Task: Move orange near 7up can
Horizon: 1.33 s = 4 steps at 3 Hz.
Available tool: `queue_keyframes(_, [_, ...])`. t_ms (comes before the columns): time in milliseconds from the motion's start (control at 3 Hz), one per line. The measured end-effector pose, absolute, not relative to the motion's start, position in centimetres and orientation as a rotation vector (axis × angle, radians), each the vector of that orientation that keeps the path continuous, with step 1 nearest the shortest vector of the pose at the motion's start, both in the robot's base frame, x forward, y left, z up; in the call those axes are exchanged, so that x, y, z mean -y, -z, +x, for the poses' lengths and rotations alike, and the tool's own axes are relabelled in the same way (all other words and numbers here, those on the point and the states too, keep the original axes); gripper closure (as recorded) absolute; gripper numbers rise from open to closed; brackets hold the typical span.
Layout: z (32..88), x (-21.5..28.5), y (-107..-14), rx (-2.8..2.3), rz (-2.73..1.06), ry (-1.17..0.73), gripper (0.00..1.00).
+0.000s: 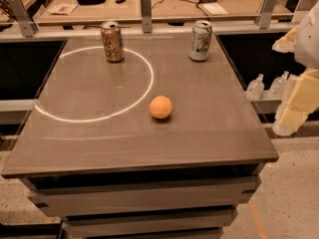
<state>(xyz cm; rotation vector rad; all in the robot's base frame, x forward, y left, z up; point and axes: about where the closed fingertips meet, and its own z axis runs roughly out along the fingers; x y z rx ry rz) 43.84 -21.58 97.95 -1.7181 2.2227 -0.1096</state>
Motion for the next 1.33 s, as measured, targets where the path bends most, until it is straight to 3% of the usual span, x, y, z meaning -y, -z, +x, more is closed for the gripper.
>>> queue_keyframes(667, [43.7, 21.4, -98.2, -2.188, -1.671, 0.048, 0.00])
queue_keyframes(1333, [43.5, 19.4, -96.8, -2.105, -1.518, -0.184, 0.00])
